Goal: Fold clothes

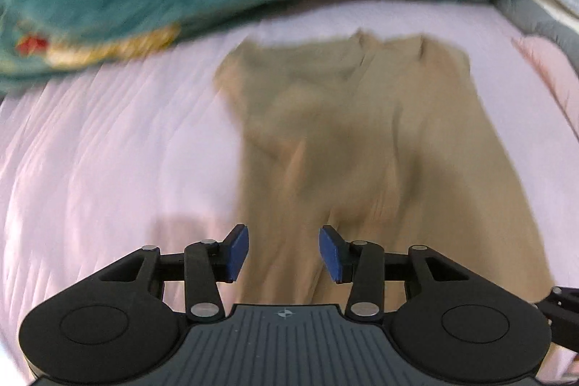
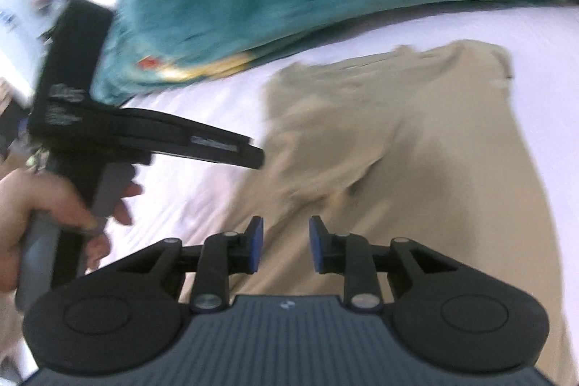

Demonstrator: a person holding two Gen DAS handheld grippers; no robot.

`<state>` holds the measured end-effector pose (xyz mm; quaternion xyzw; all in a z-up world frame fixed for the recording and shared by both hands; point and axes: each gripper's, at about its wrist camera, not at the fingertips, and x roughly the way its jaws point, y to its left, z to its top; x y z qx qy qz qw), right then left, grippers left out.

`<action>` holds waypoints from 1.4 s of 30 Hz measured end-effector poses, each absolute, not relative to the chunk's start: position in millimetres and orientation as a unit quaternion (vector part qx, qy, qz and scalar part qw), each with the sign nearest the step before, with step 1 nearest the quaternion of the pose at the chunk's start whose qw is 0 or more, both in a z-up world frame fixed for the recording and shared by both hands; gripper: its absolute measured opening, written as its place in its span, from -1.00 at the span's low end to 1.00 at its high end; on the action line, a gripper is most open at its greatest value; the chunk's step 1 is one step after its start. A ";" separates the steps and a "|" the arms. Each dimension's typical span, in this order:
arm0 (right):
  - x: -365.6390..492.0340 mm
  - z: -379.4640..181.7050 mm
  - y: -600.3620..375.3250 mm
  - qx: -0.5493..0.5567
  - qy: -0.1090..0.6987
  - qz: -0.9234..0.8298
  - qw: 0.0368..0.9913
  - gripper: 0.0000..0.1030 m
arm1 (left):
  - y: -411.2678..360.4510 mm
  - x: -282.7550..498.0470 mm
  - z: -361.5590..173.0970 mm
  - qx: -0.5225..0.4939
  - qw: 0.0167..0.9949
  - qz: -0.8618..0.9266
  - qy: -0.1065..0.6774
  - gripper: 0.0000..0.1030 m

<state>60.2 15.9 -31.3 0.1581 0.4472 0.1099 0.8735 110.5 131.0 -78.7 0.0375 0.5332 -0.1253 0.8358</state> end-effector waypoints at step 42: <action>-19.0 -102.8 164.4 0.030 0.562 0.233 0.793 -0.90 | 209.2 5.0 -157.0 0.005 0.787 -0.088 0.611 -0.67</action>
